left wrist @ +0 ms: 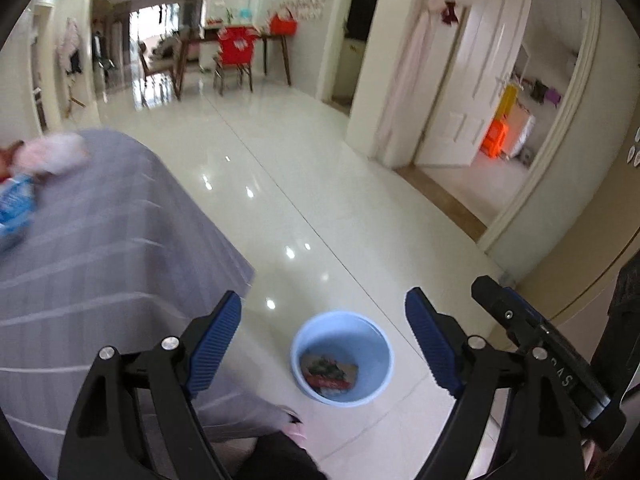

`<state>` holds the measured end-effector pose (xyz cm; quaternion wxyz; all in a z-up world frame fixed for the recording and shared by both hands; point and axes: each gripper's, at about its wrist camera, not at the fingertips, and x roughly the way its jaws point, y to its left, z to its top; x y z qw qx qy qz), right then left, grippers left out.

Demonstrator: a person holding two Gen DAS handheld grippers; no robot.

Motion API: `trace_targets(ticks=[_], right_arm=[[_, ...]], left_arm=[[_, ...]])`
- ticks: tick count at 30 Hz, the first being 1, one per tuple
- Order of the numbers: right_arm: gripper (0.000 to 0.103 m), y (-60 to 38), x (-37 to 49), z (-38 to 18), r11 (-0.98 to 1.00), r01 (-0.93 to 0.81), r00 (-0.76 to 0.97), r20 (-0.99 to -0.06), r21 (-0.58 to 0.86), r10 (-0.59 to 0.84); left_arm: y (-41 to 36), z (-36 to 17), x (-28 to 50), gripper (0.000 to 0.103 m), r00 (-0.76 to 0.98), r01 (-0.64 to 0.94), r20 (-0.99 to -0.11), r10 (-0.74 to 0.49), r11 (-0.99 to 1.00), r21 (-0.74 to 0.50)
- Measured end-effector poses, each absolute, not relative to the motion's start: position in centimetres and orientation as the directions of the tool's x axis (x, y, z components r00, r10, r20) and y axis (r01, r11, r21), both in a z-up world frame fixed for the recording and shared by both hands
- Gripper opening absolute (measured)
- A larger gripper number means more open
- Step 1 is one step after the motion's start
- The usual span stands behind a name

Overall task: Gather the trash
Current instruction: 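Return to the table and grasp the green leaves with the left tool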

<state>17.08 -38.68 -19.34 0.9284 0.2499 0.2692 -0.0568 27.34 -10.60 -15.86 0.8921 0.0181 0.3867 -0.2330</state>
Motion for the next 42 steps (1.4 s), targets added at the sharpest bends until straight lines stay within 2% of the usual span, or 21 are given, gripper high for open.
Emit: trace_targets(ticks=[7, 13, 18, 20, 23, 30, 35, 37, 39, 40, 42], right_arm=[[0.077, -29.3, 20.7, -14.3, 0.931, 0.022, 0.852, -0.494, 0.365, 0.173], [0.077, -19.2, 25.3, -11.7, 0.951, -0.168, 0.806, -0.52, 0.26, 0.284], [0.077, -11.8, 28.7, -11.4, 0.941, -0.282, 0.746, -0.575, 0.185, 0.336], [0.077, -9.6, 30.0, -11.5, 0.937, -0.313, 0.727, -0.597, 0.154, 0.341], [0.077, -7.0, 31.9, -12.1, 0.932, -0.349, 0.703, -0.632, 0.095, 0.328], [0.077, -2.0, 34.8, -14.8, 0.906, -0.419, 0.67, -0.694, -0.061, 0.263], [0.077, -0.7, 36.5, -15.4, 0.894, -0.442, 0.655, -0.706, -0.068, 0.271], [0.077, 0.0, 37.1, -15.6, 0.888, -0.455, 0.647, -0.711, -0.069, 0.276], [0.077, 0.8, 37.7, -15.8, 0.88, -0.466, 0.646, -0.713, -0.086, 0.272], [0.077, 1.3, 38.0, -15.8, 0.875, -0.474, 0.643, -0.716, -0.095, 0.271], [0.077, 1.9, 38.1, -15.9, 0.865, -0.491, 0.637, -0.72, -0.104, 0.275]], left_arm=[[-0.6, -10.6, 27.0, 0.083, 0.725, 0.305, -0.634, -0.27, 0.951, -0.056], [9.5, -9.3, 28.3, 0.083, 0.789, 0.139, -0.608, -0.093, 0.99, 0.029], [16.7, -9.7, 30.3, 0.083, 0.783, 0.049, -0.622, -0.024, 0.999, 0.023], [18.4, -10.2, 31.2, 0.082, 0.778, 0.034, -0.628, -0.002, 0.999, 0.038], [20.0, -11.3, 32.6, 0.073, 0.767, 0.016, -0.642, 0.027, 0.998, 0.061], [20.3, -14.2, 34.4, 0.073, 0.739, 0.049, -0.67, 0.072, 0.986, 0.16], [20.9, -14.6, 35.9, 0.073, 0.718, 0.059, -0.691, 0.079, 0.983, 0.174], [21.0, -15.0, 36.8, 0.067, 0.694, 0.07, -0.715, 0.085, 0.98, 0.184], [21.1, -15.4, 37.4, 0.041, 0.668, 0.078, -0.739, 0.082, 0.981, 0.179], [21.3, -15.4, 37.4, 0.037, 0.664, 0.073, -0.743, 0.081, 0.982, 0.173], [21.9, -15.0, 37.3, 0.021, 0.671, 0.073, -0.74, 0.044, 0.989, 0.125]])
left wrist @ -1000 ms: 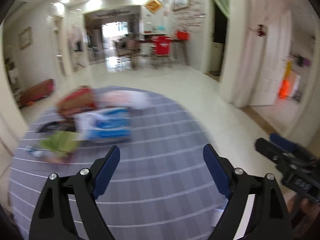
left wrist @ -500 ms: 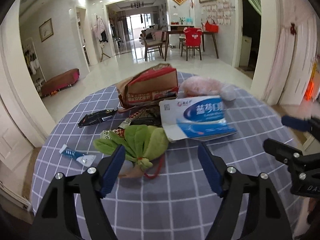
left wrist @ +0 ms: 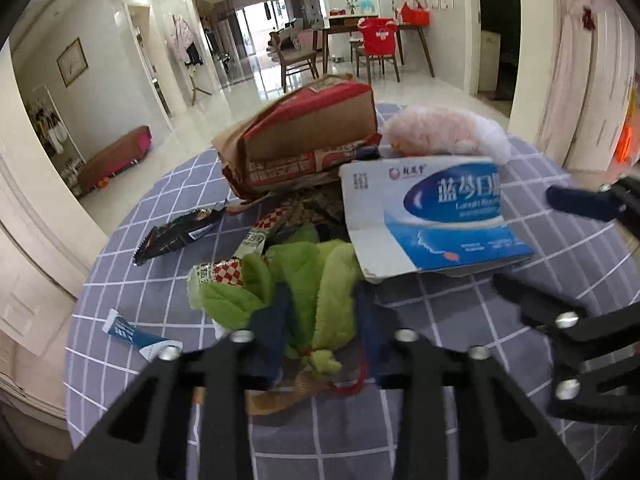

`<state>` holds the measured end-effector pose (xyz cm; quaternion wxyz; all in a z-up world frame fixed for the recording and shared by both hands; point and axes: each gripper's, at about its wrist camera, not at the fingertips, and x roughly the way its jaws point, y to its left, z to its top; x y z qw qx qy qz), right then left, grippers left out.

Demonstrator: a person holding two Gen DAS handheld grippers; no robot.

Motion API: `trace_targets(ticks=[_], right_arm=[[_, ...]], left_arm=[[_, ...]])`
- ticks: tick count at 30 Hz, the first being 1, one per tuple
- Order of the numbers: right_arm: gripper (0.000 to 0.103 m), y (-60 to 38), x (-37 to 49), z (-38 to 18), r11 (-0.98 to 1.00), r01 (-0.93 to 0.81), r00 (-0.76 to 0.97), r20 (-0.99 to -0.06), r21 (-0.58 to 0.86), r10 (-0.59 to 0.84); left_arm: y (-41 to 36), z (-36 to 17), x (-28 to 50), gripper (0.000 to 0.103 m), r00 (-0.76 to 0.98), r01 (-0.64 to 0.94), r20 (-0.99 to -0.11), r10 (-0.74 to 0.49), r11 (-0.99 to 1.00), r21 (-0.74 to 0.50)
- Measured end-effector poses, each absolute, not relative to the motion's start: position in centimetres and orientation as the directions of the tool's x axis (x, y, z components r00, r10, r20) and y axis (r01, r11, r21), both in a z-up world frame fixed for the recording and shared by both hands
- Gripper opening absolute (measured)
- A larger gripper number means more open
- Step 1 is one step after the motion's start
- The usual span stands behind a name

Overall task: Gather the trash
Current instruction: 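Return to the table and grasp the green leaves with the left tool, then grasp the blue-white medicine box with the right tool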

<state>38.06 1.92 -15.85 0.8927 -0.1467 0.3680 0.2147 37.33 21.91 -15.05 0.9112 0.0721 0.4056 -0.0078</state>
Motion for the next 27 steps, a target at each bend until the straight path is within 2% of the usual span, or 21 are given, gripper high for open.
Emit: trace_targets(ticks=[3, 8, 9, 12, 13, 16, 20, 27], right_arm=[[0.077, 3.5, 38.6, -16.2, 0.847, -0.514, 0.633, -0.725, -0.132, 0.271], [0.077, 5.5, 40.1, -17.1, 0.837, -0.521, 0.62, -0.748, -0.167, 0.236], [0.074, 5.5, 40.5, -17.1, 0.842, -0.516, 0.617, -0.75, -0.156, 0.24], [0.047, 5.4, 41.6, -17.4, 0.858, -0.506, 0.582, -0.77, -0.091, 0.261], [0.046, 5.5, 41.7, -17.3, 0.857, -0.506, 0.586, -0.768, -0.098, 0.259], [0.027, 5.5, 41.5, -16.7, 0.852, -0.516, 0.598, -0.747, -0.082, 0.291], [0.016, 4.1, 40.8, -14.7, 0.86, -0.508, 0.64, -0.687, -0.044, 0.343], [0.007, -0.3, 39.5, -10.5, 0.854, -0.509, 0.644, -0.608, 0.111, 0.463]], left_arm=[[23.1, -14.4, 36.8, 0.016, 0.695, 0.039, -0.718, 0.034, 0.996, 0.084], [24.8, -13.0, 35.2, 0.013, 0.743, -0.011, -0.669, 0.014, 1.0, 0.008], [25.1, -12.7, 35.0, 0.012, 0.751, -0.019, -0.66, 0.01, 1.0, -0.006], [25.6, -11.6, 34.4, 0.012, 0.772, -0.023, -0.635, -0.011, 0.999, -0.045], [25.9, -11.4, 34.2, 0.012, 0.78, -0.025, -0.626, -0.011, 0.999, -0.048], [25.8, -10.3, 33.6, 0.012, 0.801, -0.028, -0.599, -0.011, 0.998, -0.056], [25.9, -8.9, 32.6, 0.012, 0.82, -0.023, -0.572, -0.02, 0.997, -0.069], [25.4, -6.0, 30.4, 0.012, 0.853, -0.003, -0.52, -0.05, 0.995, -0.1]])
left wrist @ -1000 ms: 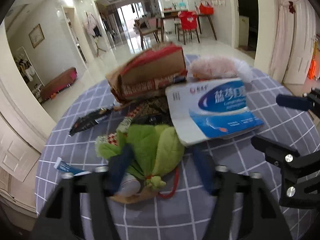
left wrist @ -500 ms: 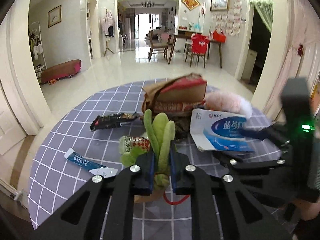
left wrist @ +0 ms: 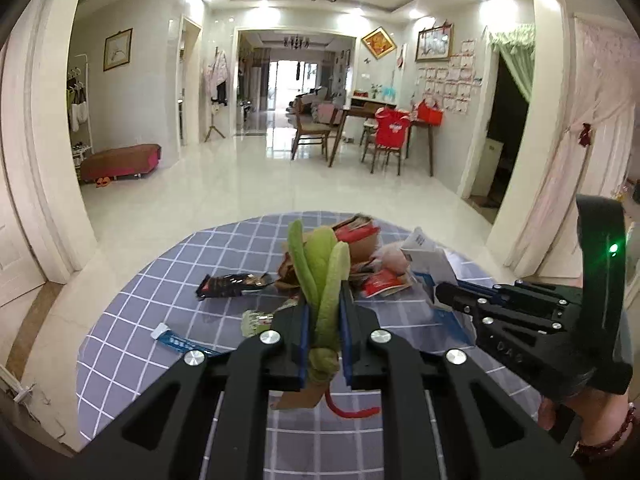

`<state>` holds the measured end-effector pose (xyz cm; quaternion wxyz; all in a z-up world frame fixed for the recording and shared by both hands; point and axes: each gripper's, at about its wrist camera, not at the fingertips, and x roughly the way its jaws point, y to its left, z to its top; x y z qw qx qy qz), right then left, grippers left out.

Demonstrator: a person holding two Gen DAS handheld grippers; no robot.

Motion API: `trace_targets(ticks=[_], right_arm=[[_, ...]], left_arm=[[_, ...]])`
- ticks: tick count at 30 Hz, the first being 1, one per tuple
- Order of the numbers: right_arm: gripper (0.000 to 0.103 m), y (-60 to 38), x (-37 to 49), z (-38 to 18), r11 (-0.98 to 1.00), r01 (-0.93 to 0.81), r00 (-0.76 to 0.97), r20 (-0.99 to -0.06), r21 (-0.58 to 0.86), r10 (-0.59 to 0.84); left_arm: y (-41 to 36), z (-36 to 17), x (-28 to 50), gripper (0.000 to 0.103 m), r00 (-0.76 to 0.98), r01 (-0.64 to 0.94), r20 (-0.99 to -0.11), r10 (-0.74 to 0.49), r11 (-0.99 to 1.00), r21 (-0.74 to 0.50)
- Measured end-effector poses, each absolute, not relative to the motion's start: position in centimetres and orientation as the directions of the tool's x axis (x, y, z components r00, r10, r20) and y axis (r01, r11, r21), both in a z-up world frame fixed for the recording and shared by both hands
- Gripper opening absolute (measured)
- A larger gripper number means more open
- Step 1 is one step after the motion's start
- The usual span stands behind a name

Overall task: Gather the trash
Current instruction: 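Grasp the blue-white medicine box with the right tool, then carry leaves and medicine box to the bucket and open both tools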

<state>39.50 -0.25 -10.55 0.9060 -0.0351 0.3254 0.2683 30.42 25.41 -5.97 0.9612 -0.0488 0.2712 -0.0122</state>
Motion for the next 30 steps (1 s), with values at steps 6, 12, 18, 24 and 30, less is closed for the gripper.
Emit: trace_targets(ticks=[6, 12, 18, 24, 30], right_arm=[[0.005, -3.2, 36.7, -8.0, 0.832, -0.517, 0.635, -0.563, 0.2, 0.529], [0.005, -6.0, 33.7, -7.0, 0.824, -0.508, 0.645, -0.524, 0.249, 0.556], [0.005, -11.5, 31.5, -6.0, 0.834, -0.464, 0.683, -0.478, 0.299, 0.552], [0.005, -20.3, 28.2, -6.7, 0.869, -0.362, 0.751, -0.446, 0.338, 0.486], [0.005, -29.6, 25.5, -9.3, 0.91, -0.203, 0.8, -0.475, 0.36, 0.366]], left_arm=[[22.9, -3.6, 28.5, 0.012, 0.874, 0.04, -0.479, -0.08, 0.995, -0.093], [19.6, -2.7, 27.4, 0.012, 0.864, 0.105, -0.482, -0.144, 0.989, -0.107], [14.4, -3.0, 26.7, 0.012, 0.84, 0.19, -0.498, -0.216, 0.976, -0.102], [6.6, -4.9, 26.6, 0.012, 0.773, 0.335, -0.53, -0.348, 0.934, -0.123], [-2.7, -7.9, 27.0, 0.012, 0.67, 0.475, -0.577, -0.467, 0.867, -0.151]])
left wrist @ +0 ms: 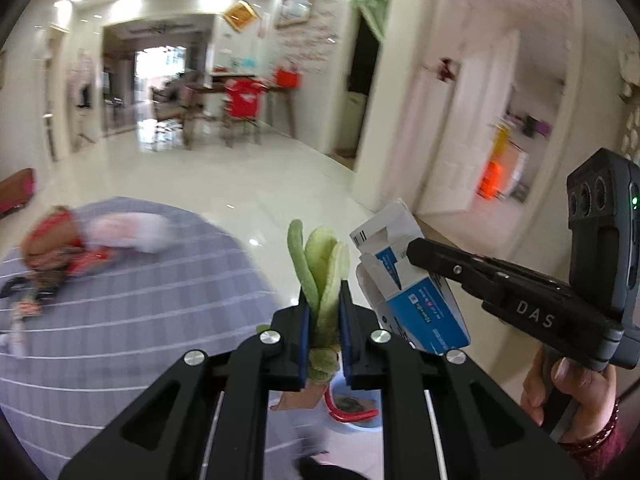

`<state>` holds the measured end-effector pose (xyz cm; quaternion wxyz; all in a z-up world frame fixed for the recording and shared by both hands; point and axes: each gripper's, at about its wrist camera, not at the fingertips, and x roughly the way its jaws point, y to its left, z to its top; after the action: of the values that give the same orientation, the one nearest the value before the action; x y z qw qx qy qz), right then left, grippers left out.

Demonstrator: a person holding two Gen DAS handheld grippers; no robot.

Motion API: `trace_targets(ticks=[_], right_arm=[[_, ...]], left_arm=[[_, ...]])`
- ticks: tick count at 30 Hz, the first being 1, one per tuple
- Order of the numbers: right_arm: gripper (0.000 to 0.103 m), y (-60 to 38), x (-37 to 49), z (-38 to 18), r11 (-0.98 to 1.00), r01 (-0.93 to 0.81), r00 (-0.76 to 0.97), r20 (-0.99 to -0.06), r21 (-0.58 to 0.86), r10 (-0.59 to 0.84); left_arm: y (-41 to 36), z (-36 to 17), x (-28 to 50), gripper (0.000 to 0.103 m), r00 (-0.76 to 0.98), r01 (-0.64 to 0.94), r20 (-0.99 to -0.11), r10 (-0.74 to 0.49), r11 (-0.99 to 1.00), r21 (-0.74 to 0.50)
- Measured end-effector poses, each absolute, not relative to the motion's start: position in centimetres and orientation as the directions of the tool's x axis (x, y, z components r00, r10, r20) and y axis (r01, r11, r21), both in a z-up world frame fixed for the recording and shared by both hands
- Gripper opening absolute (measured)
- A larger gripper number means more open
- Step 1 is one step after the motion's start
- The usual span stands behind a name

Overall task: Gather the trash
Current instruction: 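Carry leaves and medicine box to the bucket and open both tools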

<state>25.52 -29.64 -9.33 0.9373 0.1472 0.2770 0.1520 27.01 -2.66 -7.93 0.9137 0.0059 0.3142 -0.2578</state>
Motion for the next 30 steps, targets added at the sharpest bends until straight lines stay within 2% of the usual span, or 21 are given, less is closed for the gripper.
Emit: trace_targets(ticks=[5, 10, 21, 25, 29, 30], right_arm=[[0.005, -35.9, 24.3, -13.0, 0.925, -0.07, 0.804, -0.528, 0.375, 0.275], [0.005, -39.7, 24.5, -17.4, 0.924, 0.026, 0.776, -0.59, 0.382, 0.223], [0.011, -44.3, 26.6, -24.9, 0.902, 0.152, 0.72, -0.671, 0.404, 0.179], [0.033, -45.1, 26.2, -25.7, 0.901, 0.181, 0.717, -0.68, 0.393, 0.153], [0.037, -45.4, 25.5, -25.2, 0.895, 0.194, 0.728, -0.67, 0.402, 0.144], [0.041, -45.6, 25.3, -25.1, 0.895, 0.194, 0.733, -0.666, 0.402, 0.14]], left_arm=[[-9.9, -11.4, 27.7, 0.012, 0.578, 0.56, -0.625, -0.525, 0.812, -0.165], [-15.7, -16.1, 29.4, 0.012, 0.491, 0.595, -0.691, -0.53, 0.784, -0.178], [-20.1, -23.7, 33.9, 0.012, 0.391, 0.557, -0.794, -0.466, 0.806, -0.199], [-20.6, -24.9, 33.9, 0.012, 0.371, 0.565, -0.806, -0.462, 0.801, -0.199], [-21.0, -25.5, 33.7, 0.012, 0.354, 0.578, -0.811, -0.465, 0.791, -0.201], [-21.3, -25.6, 33.6, 0.012, 0.349, 0.583, -0.813, -0.466, 0.787, -0.201]])
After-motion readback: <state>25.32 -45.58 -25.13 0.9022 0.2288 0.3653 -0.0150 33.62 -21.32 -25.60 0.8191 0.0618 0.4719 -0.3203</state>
